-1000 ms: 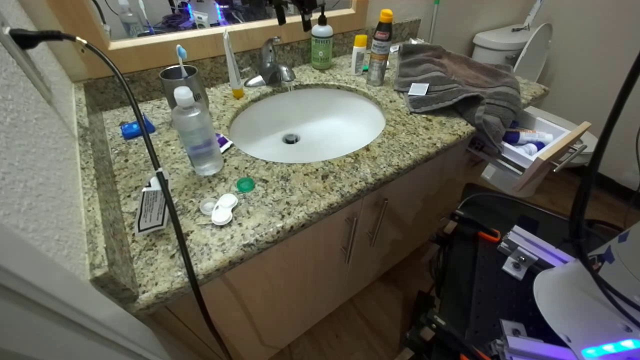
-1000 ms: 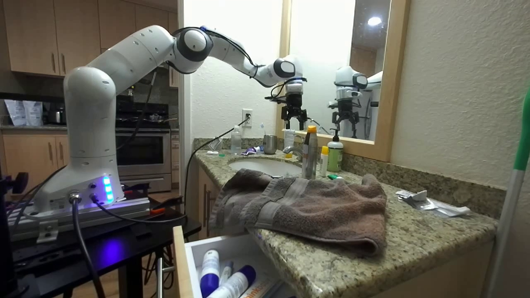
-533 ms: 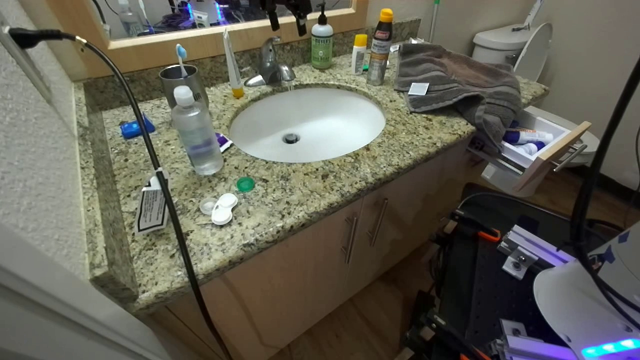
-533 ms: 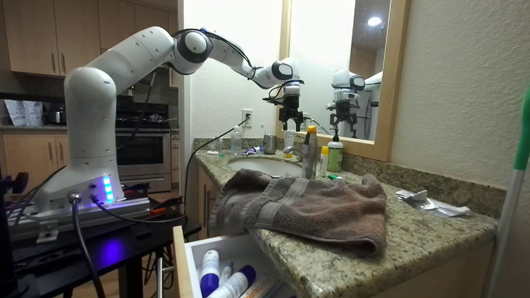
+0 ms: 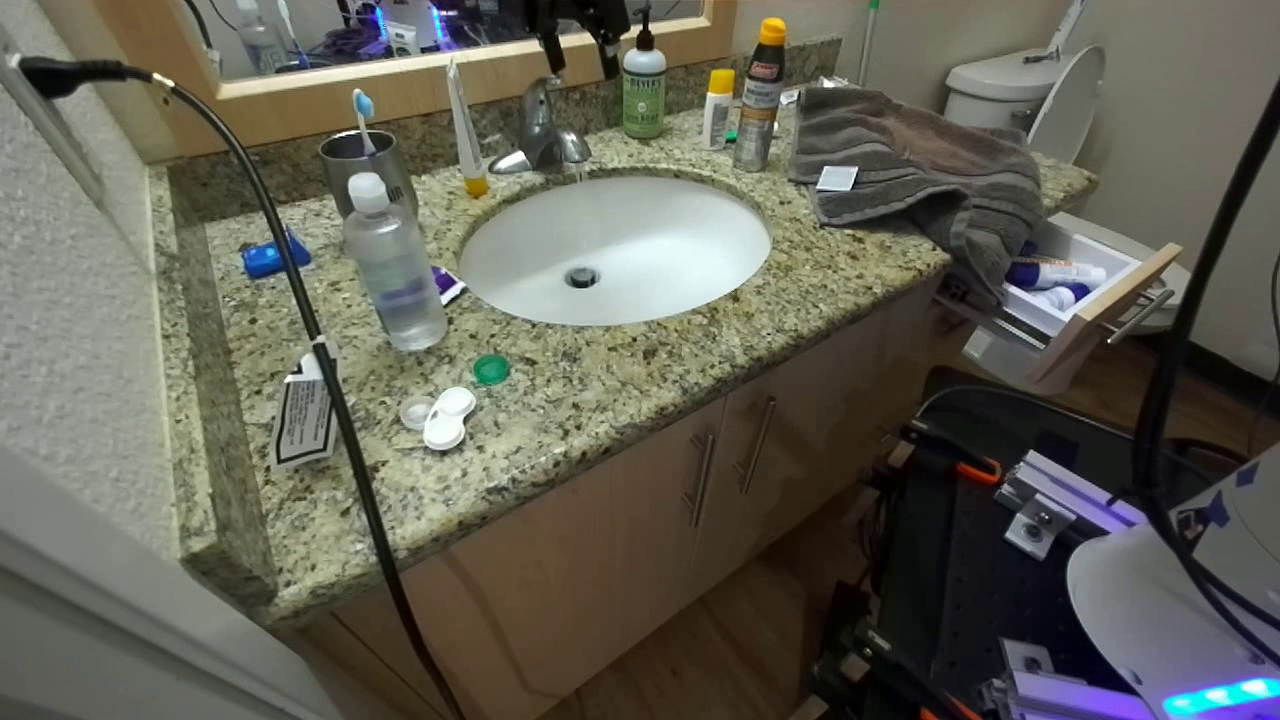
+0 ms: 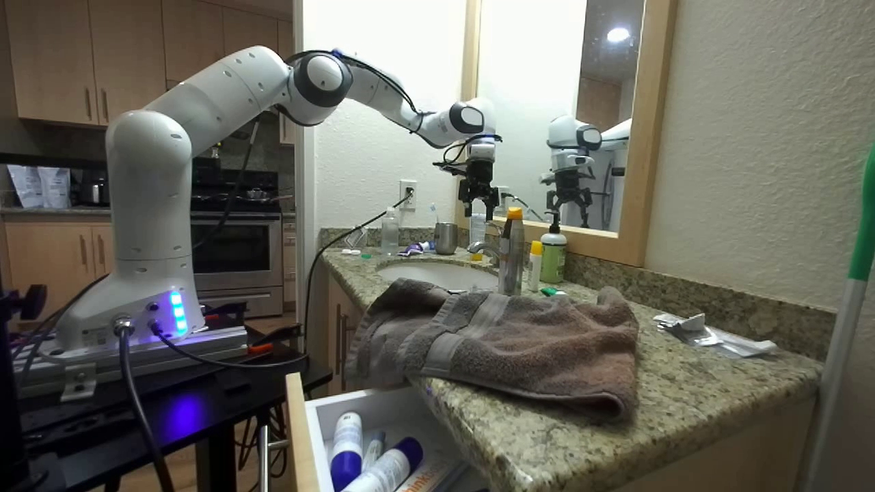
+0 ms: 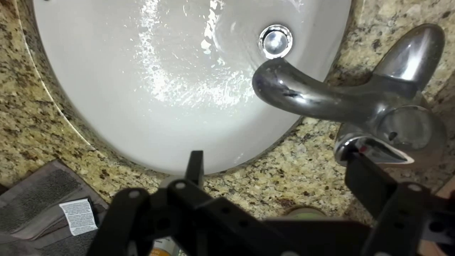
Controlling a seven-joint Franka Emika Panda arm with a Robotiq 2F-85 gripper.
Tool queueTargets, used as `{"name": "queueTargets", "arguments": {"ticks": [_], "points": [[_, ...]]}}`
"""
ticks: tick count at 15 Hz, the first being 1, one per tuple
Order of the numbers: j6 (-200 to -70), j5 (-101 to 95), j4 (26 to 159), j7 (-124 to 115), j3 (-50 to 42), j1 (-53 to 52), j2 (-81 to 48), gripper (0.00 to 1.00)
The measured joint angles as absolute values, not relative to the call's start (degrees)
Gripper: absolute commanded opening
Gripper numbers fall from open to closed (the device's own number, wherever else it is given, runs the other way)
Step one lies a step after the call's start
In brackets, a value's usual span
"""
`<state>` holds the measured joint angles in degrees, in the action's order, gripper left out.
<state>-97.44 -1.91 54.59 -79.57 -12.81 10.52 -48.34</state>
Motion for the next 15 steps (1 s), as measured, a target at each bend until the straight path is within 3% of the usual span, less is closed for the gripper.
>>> {"name": "queueTargets", "arguments": {"ticks": [15], "points": [[-103.0,-5.09,53.43,-83.56,-16.4,10.75,-53.83,1.0]]}}
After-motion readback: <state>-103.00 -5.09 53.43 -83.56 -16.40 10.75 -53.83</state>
